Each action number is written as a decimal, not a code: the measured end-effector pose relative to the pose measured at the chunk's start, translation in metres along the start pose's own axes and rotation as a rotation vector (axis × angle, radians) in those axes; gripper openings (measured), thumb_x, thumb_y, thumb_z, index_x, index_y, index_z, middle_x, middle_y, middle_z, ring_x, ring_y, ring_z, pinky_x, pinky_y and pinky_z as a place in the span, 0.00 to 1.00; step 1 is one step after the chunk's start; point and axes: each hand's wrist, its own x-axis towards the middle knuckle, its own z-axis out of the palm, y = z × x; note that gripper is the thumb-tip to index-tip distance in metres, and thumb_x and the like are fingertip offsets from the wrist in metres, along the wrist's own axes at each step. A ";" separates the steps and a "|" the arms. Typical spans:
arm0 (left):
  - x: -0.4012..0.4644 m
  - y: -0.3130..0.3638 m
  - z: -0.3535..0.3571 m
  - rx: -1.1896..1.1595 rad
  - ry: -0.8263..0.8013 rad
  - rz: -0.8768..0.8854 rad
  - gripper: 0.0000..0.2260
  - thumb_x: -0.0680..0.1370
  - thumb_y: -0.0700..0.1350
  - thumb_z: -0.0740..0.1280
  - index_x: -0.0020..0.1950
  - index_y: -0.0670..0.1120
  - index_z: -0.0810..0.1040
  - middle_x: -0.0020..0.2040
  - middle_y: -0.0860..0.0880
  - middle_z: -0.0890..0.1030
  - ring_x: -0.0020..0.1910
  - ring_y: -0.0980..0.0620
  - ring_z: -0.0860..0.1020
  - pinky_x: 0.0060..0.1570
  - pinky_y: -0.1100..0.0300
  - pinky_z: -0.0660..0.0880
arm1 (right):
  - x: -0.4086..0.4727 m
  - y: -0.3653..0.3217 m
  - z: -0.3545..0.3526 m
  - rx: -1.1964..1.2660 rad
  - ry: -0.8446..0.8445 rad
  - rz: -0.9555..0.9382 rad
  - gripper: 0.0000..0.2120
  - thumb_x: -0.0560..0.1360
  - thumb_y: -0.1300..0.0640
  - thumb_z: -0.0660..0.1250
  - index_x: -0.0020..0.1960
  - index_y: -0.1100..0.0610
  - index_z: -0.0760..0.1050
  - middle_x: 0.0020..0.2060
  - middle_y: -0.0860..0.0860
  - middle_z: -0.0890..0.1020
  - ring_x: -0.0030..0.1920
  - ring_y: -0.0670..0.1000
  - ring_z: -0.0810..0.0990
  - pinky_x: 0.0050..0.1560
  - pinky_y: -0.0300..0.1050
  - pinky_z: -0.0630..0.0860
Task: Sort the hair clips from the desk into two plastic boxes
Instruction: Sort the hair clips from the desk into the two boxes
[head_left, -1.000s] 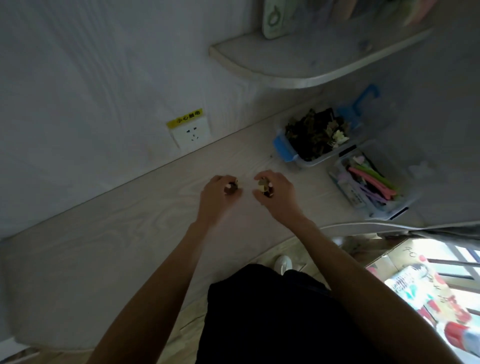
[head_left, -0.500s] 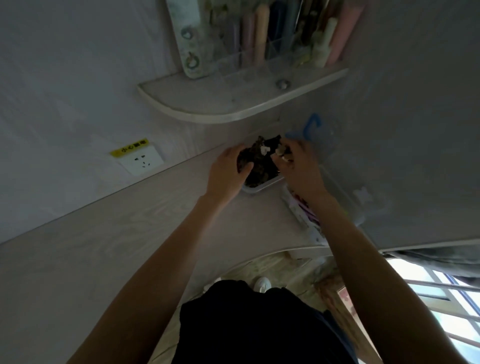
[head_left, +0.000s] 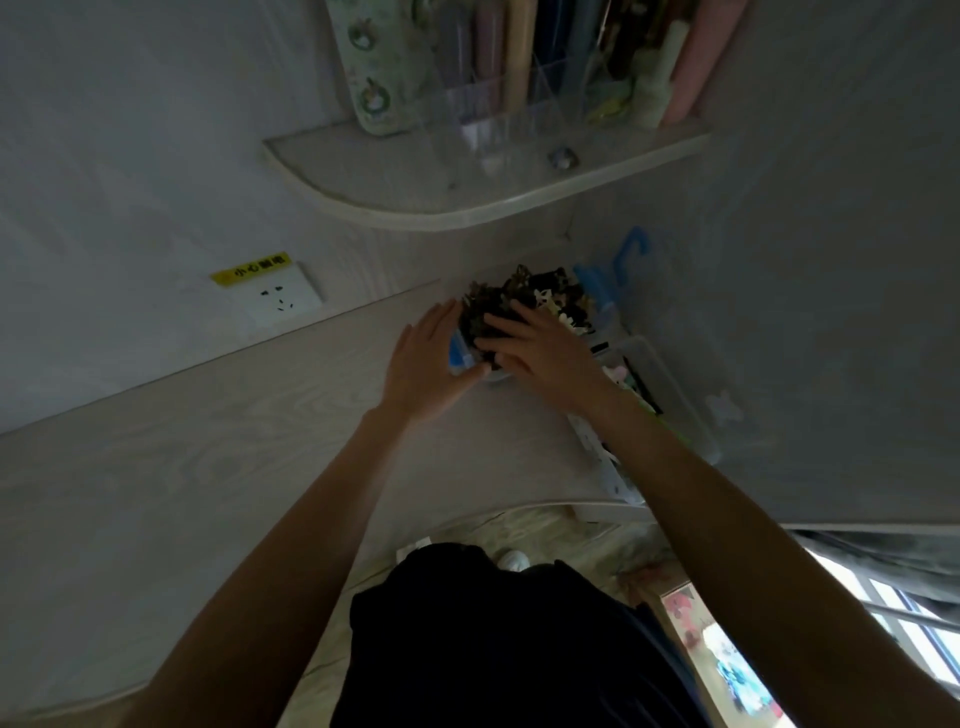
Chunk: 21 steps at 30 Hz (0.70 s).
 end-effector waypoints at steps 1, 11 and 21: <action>0.001 0.001 0.000 0.012 -0.003 -0.002 0.36 0.75 0.58 0.65 0.76 0.46 0.52 0.77 0.49 0.56 0.76 0.51 0.53 0.75 0.50 0.49 | -0.002 0.009 -0.004 -0.014 0.002 0.003 0.17 0.81 0.53 0.54 0.69 0.48 0.67 0.73 0.50 0.63 0.76 0.57 0.52 0.74 0.54 0.52; 0.006 0.003 0.000 0.048 0.029 0.069 0.31 0.75 0.53 0.67 0.74 0.48 0.59 0.75 0.48 0.62 0.75 0.47 0.56 0.72 0.43 0.54 | -0.023 0.032 -0.017 0.156 0.285 0.148 0.15 0.77 0.59 0.62 0.63 0.59 0.74 0.66 0.58 0.73 0.67 0.60 0.69 0.69 0.46 0.61; 0.017 0.024 0.012 0.147 0.103 0.210 0.19 0.75 0.54 0.64 0.63 0.47 0.73 0.62 0.48 0.77 0.62 0.47 0.73 0.64 0.50 0.66 | -0.014 0.024 -0.015 0.026 0.174 0.178 0.12 0.77 0.58 0.59 0.49 0.62 0.80 0.59 0.57 0.79 0.55 0.59 0.77 0.54 0.49 0.74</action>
